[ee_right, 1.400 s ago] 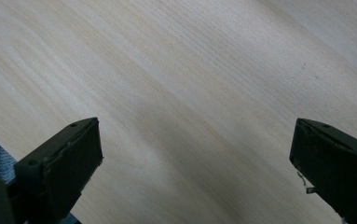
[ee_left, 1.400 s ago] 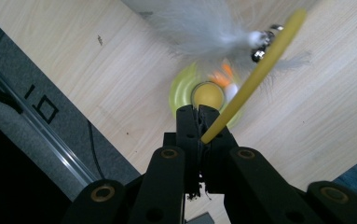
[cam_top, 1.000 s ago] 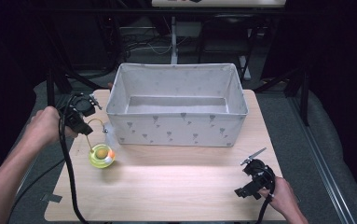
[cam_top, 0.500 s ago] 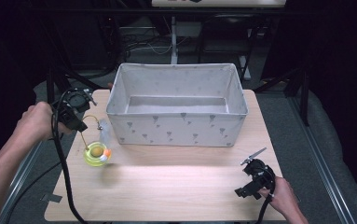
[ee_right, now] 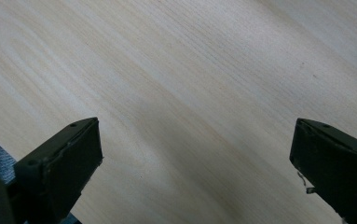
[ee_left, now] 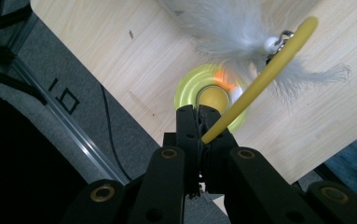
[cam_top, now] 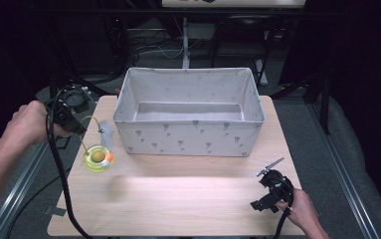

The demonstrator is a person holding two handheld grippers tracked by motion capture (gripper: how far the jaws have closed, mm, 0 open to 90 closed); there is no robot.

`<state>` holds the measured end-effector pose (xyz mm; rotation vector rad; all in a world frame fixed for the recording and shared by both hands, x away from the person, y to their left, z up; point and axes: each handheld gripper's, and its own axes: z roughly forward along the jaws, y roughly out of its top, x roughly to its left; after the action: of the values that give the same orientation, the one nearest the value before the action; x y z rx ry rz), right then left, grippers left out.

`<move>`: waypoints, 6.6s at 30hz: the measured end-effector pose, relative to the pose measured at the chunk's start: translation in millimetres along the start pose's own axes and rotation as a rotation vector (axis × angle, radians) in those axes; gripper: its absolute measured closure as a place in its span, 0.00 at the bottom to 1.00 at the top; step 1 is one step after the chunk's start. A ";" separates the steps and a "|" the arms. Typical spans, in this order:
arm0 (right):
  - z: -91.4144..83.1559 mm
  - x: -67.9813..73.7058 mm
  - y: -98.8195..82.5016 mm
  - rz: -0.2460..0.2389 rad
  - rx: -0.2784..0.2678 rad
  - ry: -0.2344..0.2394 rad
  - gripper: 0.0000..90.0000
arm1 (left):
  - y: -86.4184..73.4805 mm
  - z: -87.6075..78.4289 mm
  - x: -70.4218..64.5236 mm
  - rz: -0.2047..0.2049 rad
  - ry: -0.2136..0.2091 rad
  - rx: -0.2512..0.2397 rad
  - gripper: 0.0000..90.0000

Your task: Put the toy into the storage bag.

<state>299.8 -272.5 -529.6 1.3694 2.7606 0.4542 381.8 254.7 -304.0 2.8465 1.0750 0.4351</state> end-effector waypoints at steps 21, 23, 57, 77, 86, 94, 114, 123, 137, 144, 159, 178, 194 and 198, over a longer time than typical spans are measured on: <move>-0.1 -0.3 -0.2 0.004 -0.005 -0.002 0.02 | 2.9 -28.9 14.7 -0.008 0.039 0.016 0.98; -0.1 -0.3 -0.2 0.003 -0.003 -0.002 0.02 | 3.1 -29.8 15.3 -0.008 0.041 0.015 0.98; -0.1 -0.6 -0.4 0.008 -0.010 0.005 0.02 | 29.0 -83.7 35.8 -0.009 0.124 0.027 0.98; -0.1 -0.3 -0.3 0.012 -0.005 0.006 0.02 | 53.8 -116.2 38.4 0.004 0.170 0.014 0.98; 0.0 -0.7 -0.7 0.014 -0.011 0.008 0.02 | 65.0 -125.3 39.4 0.008 0.180 0.015 0.98; -0.2 -0.7 -0.6 0.012 -0.005 0.007 0.02 | 77.6 -131.0 41.7 0.014 0.189 0.020 0.98; -0.1 -0.9 -0.7 0.011 -0.002 0.011 0.02 | 114.2 -132.3 45.2 0.030 0.187 0.039 0.97; -0.1 -0.8 -0.6 0.004 0.000 0.013 0.02 | 133.9 -125.1 40.5 0.046 0.180 0.055 0.97; -0.1 -1.1 -1.1 0.007 -0.002 0.015 0.02 | 161.6 -109.3 32.4 0.077 0.160 0.054 0.97; -0.1 -1.1 -1.2 0.005 -0.004 0.017 0.02 | 174.1 -99.9 28.3 0.089 0.141 0.057 0.97; 0.0 -0.5 -1.2 -0.003 0.000 0.011 0.02 | 196.4 -74.1 22.8 0.108 0.127 0.069 0.97; 0.1 0.0 -1.1 -0.004 0.001 0.015 0.02 | 199.8 -35.8 25.8 0.087 0.066 0.078 0.97; 0.7 0.6 -1.0 -0.005 0.006 0.021 0.02 | 186.6 6.1 28.3 0.054 0.001 0.091 0.98; 1.0 0.6 -1.0 -0.006 0.007 0.021 0.02 | 183.3 16.1 27.4 0.060 -0.012 0.100 0.98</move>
<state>298.8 -272.5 -530.8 1.3654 2.7845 0.4619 522.9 135.1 -283.3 2.9711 1.0404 0.3778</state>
